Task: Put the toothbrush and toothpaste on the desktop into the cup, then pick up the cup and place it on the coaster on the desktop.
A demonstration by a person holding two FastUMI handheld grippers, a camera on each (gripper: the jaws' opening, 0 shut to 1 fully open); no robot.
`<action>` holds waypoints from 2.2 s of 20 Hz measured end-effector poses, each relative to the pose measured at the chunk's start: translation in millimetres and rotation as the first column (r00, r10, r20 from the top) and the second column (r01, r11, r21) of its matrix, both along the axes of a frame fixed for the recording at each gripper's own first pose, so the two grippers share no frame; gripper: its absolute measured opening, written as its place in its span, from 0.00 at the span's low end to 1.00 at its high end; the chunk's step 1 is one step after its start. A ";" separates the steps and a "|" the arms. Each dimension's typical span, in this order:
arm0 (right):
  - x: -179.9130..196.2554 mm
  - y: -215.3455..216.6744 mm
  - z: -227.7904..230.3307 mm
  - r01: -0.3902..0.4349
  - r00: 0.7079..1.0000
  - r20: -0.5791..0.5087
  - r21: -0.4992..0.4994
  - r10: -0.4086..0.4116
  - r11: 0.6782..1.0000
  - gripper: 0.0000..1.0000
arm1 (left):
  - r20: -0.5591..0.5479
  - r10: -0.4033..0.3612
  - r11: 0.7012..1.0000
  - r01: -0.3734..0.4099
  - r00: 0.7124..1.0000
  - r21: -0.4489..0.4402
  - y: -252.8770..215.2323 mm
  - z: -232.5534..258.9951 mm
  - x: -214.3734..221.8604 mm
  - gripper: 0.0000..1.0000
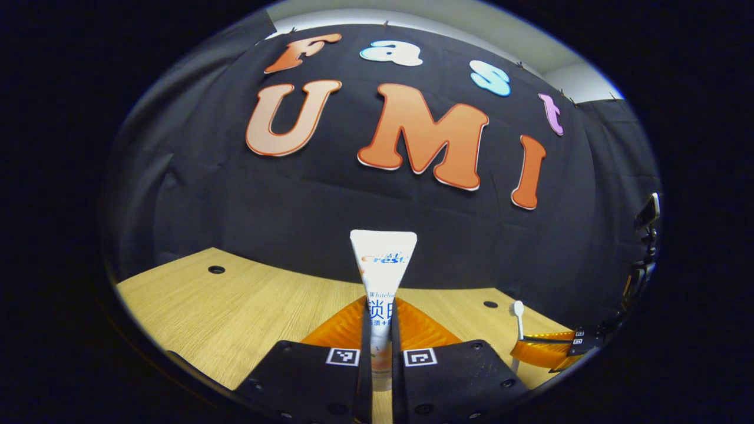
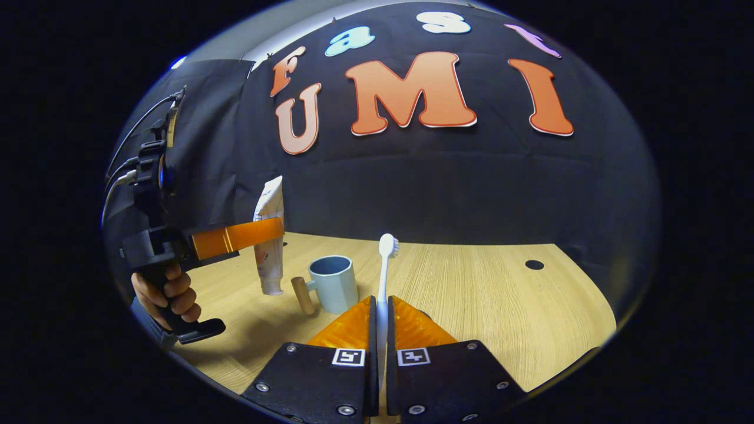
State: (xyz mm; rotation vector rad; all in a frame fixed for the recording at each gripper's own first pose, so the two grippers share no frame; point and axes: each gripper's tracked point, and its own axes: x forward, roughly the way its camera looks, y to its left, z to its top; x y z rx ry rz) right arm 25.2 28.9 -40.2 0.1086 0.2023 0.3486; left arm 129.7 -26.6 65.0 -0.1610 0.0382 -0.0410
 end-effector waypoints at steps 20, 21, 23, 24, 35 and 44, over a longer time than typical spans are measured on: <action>34.4 7.8 55.8 -0.033 0.991 0.133 0.094 0.020 0.995 0.05 | 0.087 0.034 0.997 -0.027 0.996 -0.074 5.7 -27.2 97.3 0.12; 36.4 9.8 57.8 -0.038 0.990 0.136 0.093 0.025 0.995 0.05 | 0.079 0.034 0.997 -0.028 0.996 -0.075 5.9 -31.7 99.4 0.12; 41.2 14.5 62.9 -0.048 0.989 0.147 0.094 0.034 0.994 0.05 | 0.053 0.020 0.997 -0.016 0.998 -0.079 1.7 -40.8 101.6 0.12; 44.3 17.3 67.1 -0.052 0.987 0.155 0.100 0.036 0.994 0.05 | 0.038 0.013 0.997 -0.010 0.999 -0.082 0.1 -47.9 103.5 0.13; 88.1 48.5 91.7 -0.082 0.980 0.197 0.211 0.040 0.974 0.06 | -0.076 0.022 0.997 -0.028 0.997 -0.070 10.9 -83.8 96.3 0.14; 111.8 55.8 93.4 -0.086 0.973 0.228 0.290 0.019 0.953 0.05 | -0.146 -0.062 0.997 0.053 0.987 -0.060 -3.1 -97.9 81.3 0.29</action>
